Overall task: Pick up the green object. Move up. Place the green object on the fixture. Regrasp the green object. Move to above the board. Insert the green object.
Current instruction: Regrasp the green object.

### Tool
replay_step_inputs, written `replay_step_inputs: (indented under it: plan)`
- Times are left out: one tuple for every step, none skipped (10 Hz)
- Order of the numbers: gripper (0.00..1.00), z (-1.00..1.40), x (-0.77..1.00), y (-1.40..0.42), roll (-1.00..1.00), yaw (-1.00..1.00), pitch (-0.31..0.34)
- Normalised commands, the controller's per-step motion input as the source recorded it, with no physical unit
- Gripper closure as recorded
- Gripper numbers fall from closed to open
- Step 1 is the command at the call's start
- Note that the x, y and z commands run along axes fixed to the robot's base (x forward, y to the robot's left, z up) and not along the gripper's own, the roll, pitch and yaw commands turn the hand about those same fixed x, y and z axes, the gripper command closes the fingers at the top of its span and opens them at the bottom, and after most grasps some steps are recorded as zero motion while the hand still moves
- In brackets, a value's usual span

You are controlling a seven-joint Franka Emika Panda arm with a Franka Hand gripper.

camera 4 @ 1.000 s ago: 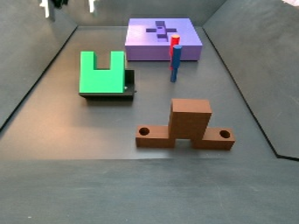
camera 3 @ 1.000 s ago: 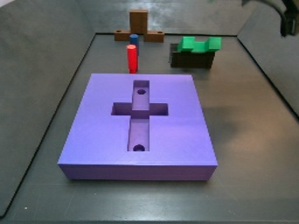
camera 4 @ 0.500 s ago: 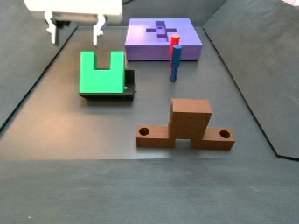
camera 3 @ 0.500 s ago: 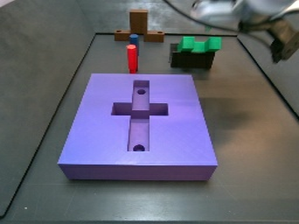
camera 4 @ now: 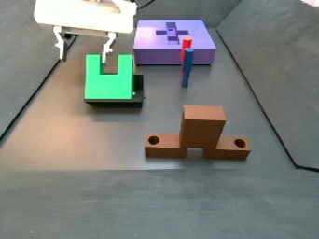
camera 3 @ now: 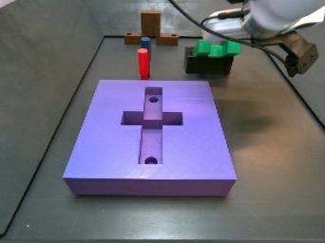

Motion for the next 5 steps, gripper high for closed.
replay_step_inputs:
  plan:
    - [0.0, -0.3, -0.03, 0.0, 0.09, -0.05, -0.049]
    - [0.0, -0.19, 0.07, 0.0, 0.06, -0.03, 0.0]
    - [0.0, -0.14, 0.0, 0.0, 0.0, 0.0, 0.0]
    - [0.0, -0.06, 0.09, 0.0, 0.05, -0.04, 0.26]
    - [0.0, -0.15, 0.09, 0.0, 0.1, -0.03, 0.351]
